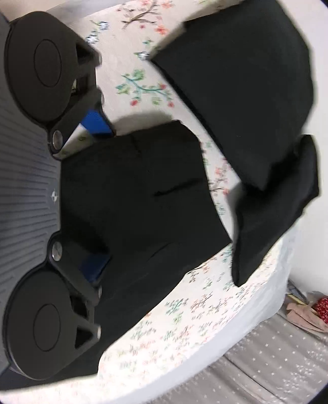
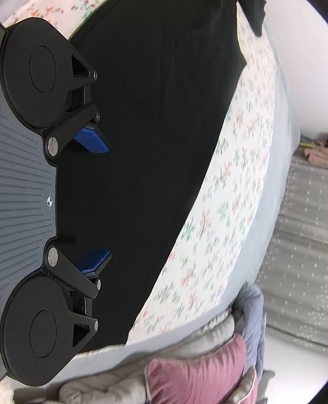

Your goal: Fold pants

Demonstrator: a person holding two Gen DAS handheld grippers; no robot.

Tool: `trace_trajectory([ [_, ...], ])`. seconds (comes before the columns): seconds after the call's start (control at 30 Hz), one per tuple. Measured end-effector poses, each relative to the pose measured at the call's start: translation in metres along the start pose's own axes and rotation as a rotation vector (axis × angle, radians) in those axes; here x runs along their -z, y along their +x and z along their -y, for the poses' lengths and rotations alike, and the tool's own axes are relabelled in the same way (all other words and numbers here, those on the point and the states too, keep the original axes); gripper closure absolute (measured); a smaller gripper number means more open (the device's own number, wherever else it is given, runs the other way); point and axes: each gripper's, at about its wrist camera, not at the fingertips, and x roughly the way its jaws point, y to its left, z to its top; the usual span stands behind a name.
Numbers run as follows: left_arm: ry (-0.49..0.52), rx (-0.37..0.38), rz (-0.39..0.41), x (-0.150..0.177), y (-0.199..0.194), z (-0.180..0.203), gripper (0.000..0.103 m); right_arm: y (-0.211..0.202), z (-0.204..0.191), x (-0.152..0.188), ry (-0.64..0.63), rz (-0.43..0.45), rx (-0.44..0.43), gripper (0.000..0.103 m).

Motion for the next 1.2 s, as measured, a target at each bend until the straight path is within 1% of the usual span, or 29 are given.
trace_trajectory([
  [0.03, 0.021, -0.028, 0.02, 0.001, 0.001, 0.005, 0.012, 0.001, -0.002, 0.0, 0.004, -0.003, -0.016, 0.019],
  [0.07, 0.045, -0.062, 0.04, 0.001, 0.002, 0.008, 0.028, 0.003, -0.004, 0.0, 0.009, -0.007, -0.029, 0.019],
  [0.1, 0.064, -0.097, 0.065, 0.002, 0.0, 0.01, 0.046, 0.004, -0.005, 0.001, 0.016, -0.014, -0.045, 0.019],
  [0.13, 0.068, -0.108, 0.09, 0.003, -0.003, 0.01, 0.054, 0.004, -0.007, 0.002, 0.022, -0.022, -0.058, 0.019],
  [0.17, 0.063, -0.105, 0.113, 0.003, -0.008, 0.009, 0.074, 0.006, -0.007, 0.004, 0.022, -0.032, -0.062, 0.019],
  [0.2, 0.063, -0.098, 0.135, 0.002, -0.015, 0.009, 0.08, 0.009, -0.007, 0.006, 0.018, -0.042, -0.06, 0.022],
  [0.27, 0.057, -0.092, 0.184, -0.001, -0.031, 0.008, 0.081, 0.012, -0.003, 0.009, 0.027, -0.051, -0.073, 0.024],
  [0.37, 0.056, -0.085, 0.228, -0.004, -0.043, 0.006, 0.082, 0.01, 0.005, 0.011, 0.057, -0.052, -0.073, 0.024],
  [0.4, 0.067, -0.093, 0.224, -0.004, -0.04, 0.007, 0.082, 0.01, 0.007, 0.012, 0.062, -0.053, -0.067, 0.024],
  [0.47, 0.096, -0.122, 0.18, 0.0, -0.027, 0.01, 0.082, 0.011, 0.011, 0.014, 0.074, -0.059, -0.069, 0.024],
  [0.53, 0.147, -0.149, 0.131, 0.002, -0.012, 0.013, 0.077, 0.013, 0.012, 0.015, 0.087, -0.065, -0.076, 0.024],
  [0.57, 0.157, -0.156, 0.124, 0.001, -0.008, 0.013, 0.071, 0.013, 0.012, 0.015, 0.091, -0.068, -0.079, 0.024],
  [0.6, 0.151, -0.147, 0.118, 0.0, -0.008, 0.011, 0.064, 0.012, 0.012, 0.015, 0.093, -0.069, -0.078, 0.024],
  [0.63, 0.121, -0.128, 0.105, -0.004, -0.009, 0.007, 0.06, 0.012, 0.012, 0.015, 0.094, -0.071, -0.077, 0.024],
  [0.67, 0.082, -0.103, 0.09, -0.008, -0.011, 0.001, 0.051, 0.012, 0.011, 0.015, 0.093, -0.072, -0.075, 0.024],
  [0.7, 0.037, -0.076, 0.079, -0.012, -0.013, -0.003, 0.049, 0.011, 0.011, 0.015, 0.093, -0.072, -0.073, 0.024],
  [0.77, -0.038, -0.064, 0.083, -0.02, -0.02, -0.012, 0.049, 0.009, 0.012, 0.014, 0.093, -0.066, -0.069, 0.024],
  [0.8, -0.059, -0.063, 0.101, -0.022, -0.025, -0.014, 0.046, 0.008, 0.013, 0.013, 0.093, -0.06, -0.067, 0.024],
  [0.83, -0.068, -0.063, 0.139, -0.024, -0.033, -0.016, 0.044, 0.007, 0.014, 0.012, 0.096, -0.049, -0.068, 0.024],
  [0.87, -0.063, -0.072, 0.186, -0.024, -0.041, -0.014, 0.037, 0.003, 0.014, 0.01, 0.104, -0.032, -0.076, 0.024],
  [0.9, -0.045, -0.085, 0.236, -0.024, -0.048, -0.011, 0.032, 0.0, 0.016, 0.009, 0.118, -0.014, -0.091, 0.024],
  [0.97, 0.019, -0.103, 0.325, -0.022, -0.063, 0.001, 0.028, -0.007, 0.018, 0.005, 0.152, 0.022, -0.13, 0.023],
  [1.03, 0.085, -0.09, 0.377, -0.014, -0.072, 0.016, 0.023, -0.01, 0.017, 0.001, 0.174, 0.047, -0.164, 0.023],
  [1.1, 0.174, -0.045, 0.371, -0.003, -0.072, 0.035, 0.016, -0.011, 0.014, -0.002, 0.184, 0.057, -0.198, 0.022],
  [1.2, 0.334, 0.014, 0.335, 0.025, -0.068, 0.075, 0.015, -0.004, 0.002, -0.005, 0.18, 0.04, -0.243, 0.021],
])
